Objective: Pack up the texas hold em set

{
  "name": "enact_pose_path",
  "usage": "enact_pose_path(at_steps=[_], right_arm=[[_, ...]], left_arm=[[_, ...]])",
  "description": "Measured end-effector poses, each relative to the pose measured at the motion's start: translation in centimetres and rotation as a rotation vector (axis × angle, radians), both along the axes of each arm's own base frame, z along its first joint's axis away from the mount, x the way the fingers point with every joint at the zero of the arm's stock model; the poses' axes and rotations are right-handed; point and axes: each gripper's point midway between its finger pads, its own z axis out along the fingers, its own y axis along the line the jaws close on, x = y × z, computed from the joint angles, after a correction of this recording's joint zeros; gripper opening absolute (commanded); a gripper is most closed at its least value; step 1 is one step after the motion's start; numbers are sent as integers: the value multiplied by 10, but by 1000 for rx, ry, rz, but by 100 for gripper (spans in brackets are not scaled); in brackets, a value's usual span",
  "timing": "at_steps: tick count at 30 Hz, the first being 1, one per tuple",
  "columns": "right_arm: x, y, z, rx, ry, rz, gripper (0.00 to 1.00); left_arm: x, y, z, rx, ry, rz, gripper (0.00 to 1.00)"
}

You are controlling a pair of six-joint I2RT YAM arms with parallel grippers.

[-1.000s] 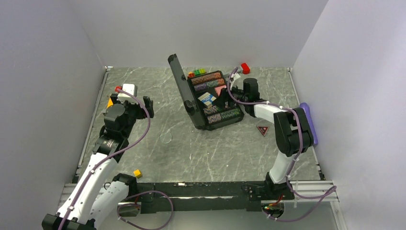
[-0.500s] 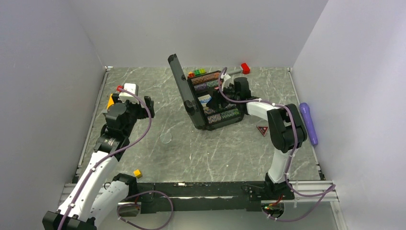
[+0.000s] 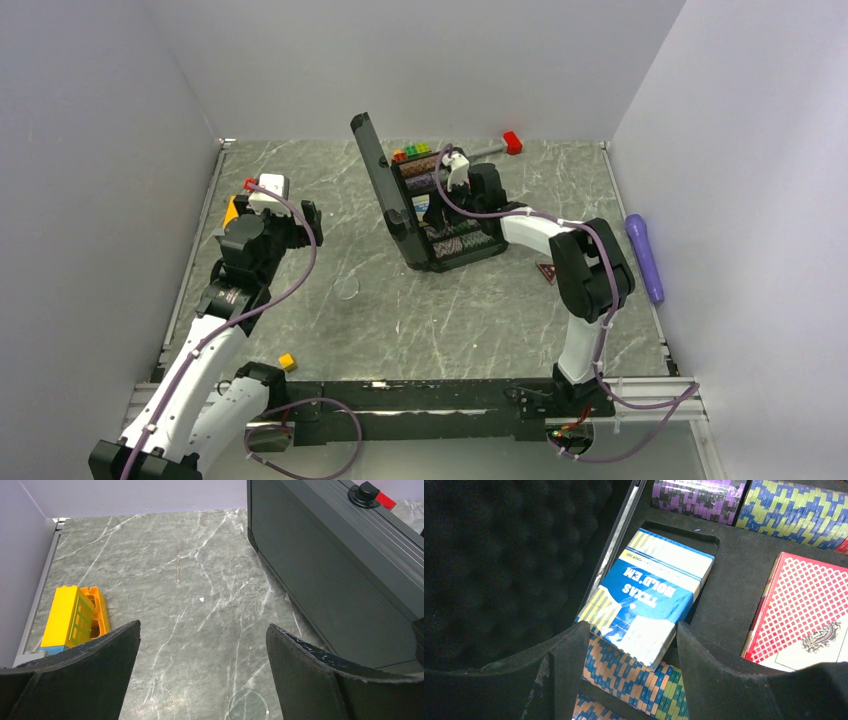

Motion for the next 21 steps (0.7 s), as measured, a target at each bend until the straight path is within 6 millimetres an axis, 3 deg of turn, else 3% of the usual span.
enact_pose_path(at_steps=[21], right_arm=[[6,2,-6,-58,-19,-43,63]], left_arm=[[0,0,0,0,0,0,99]])
